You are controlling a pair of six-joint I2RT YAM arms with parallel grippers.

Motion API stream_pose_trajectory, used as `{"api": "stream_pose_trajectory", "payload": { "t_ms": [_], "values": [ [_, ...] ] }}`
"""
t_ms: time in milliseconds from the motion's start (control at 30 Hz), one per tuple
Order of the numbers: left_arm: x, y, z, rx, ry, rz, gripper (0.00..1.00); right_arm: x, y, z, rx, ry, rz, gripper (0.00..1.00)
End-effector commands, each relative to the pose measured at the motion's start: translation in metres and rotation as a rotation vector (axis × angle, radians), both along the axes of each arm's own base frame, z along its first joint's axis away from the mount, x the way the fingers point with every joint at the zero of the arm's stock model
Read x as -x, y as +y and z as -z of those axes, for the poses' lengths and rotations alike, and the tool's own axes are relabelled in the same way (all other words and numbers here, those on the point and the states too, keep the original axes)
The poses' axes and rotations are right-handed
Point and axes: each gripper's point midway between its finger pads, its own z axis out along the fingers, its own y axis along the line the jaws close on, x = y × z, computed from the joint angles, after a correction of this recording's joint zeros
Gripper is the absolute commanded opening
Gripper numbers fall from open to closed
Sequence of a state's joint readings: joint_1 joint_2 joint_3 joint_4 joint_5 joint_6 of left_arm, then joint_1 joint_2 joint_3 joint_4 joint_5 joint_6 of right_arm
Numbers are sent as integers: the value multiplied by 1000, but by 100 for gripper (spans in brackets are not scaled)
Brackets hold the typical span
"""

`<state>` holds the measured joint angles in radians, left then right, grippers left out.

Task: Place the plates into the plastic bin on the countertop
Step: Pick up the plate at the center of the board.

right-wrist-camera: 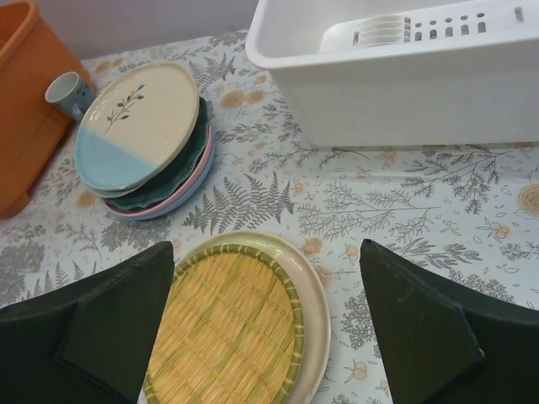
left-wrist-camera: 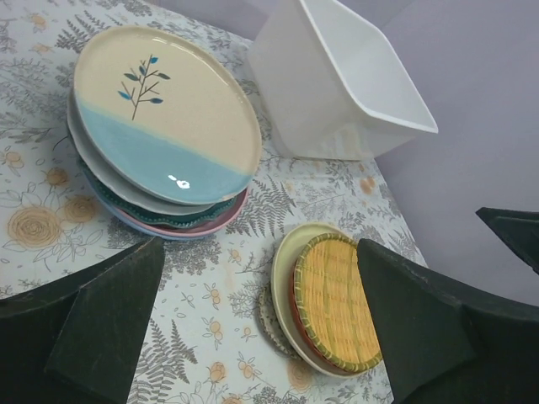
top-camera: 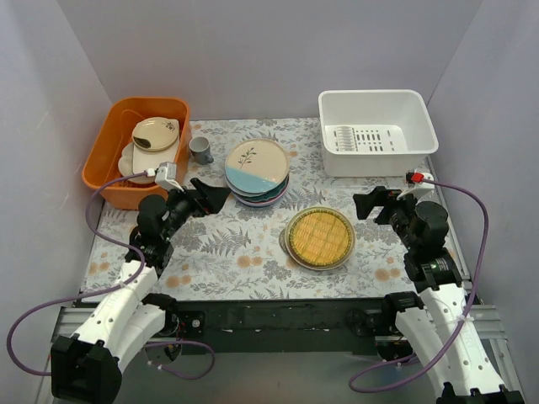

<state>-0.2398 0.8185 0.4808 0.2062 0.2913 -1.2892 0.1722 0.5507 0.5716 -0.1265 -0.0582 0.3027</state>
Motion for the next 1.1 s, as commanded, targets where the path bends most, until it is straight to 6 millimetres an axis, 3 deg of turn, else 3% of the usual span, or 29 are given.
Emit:
{"api": "stream_pose_trajectory", "payload": {
  "t_ms": [0, 67, 167, 433, 733, 867, 1067],
  "values": [
    [8, -5, -21, -6, -69, 50, 98, 11, 11, 1, -28, 27, -64, 98],
    [3, -8, -33, -12, -82, 61, 98, 10, 13, -5, -27, 25, -75, 98],
    [-1, -21, -28, -20, -22, 140, 98, 2, 16, -1, -18, 81, -84, 98],
    [-8, -41, -10, 41, 103, 227, 98, -5, 18, 43, 20, 227, -101, 98],
    [12, -81, 30, 35, 252, 369, 98, 11, 18, 95, 49, 335, -129, 95],
    [26, -97, 40, 26, 288, 422, 98, 17, 22, 102, 33, 359, -152, 94],
    [32, -98, 44, 14, 285, 422, 98, 25, 26, 111, -4, 359, -166, 89]
  ]
}}
